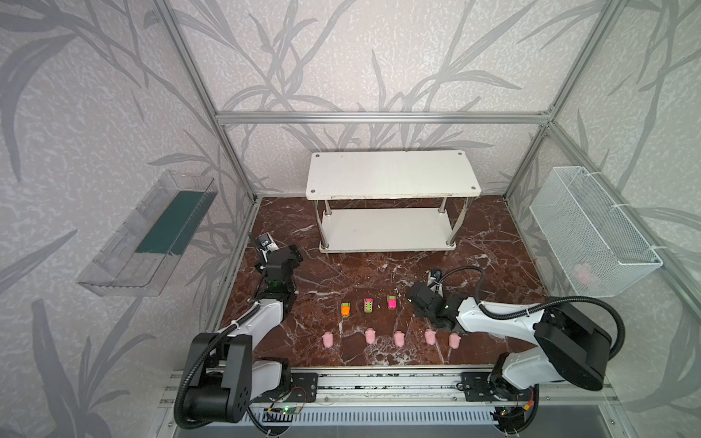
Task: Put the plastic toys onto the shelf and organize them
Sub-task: 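Close the right gripper on the orange-and-green toy car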
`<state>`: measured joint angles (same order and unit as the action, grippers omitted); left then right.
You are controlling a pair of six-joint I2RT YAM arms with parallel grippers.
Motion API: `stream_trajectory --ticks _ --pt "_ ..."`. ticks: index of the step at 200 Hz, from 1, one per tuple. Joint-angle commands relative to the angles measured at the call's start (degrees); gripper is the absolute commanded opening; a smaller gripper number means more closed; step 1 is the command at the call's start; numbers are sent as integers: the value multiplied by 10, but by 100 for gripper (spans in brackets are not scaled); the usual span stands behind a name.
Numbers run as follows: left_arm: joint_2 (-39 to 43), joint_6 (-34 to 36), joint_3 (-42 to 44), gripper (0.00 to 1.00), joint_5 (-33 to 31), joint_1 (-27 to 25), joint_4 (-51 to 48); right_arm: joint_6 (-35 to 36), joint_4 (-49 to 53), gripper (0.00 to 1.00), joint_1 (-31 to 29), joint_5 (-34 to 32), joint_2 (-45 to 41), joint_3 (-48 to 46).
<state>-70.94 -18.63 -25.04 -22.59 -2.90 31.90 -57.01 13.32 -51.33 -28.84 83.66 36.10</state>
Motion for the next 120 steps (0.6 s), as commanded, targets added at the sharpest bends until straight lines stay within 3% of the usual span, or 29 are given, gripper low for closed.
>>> stream_trajectory --ticks 1,120 --pt "6 0 8 90 -7 -1 17 -3 34 38 -3 -8 3 20" --pt "4 2 5 90 -8 -2 15 34 67 22 -3 -27 -33 17"
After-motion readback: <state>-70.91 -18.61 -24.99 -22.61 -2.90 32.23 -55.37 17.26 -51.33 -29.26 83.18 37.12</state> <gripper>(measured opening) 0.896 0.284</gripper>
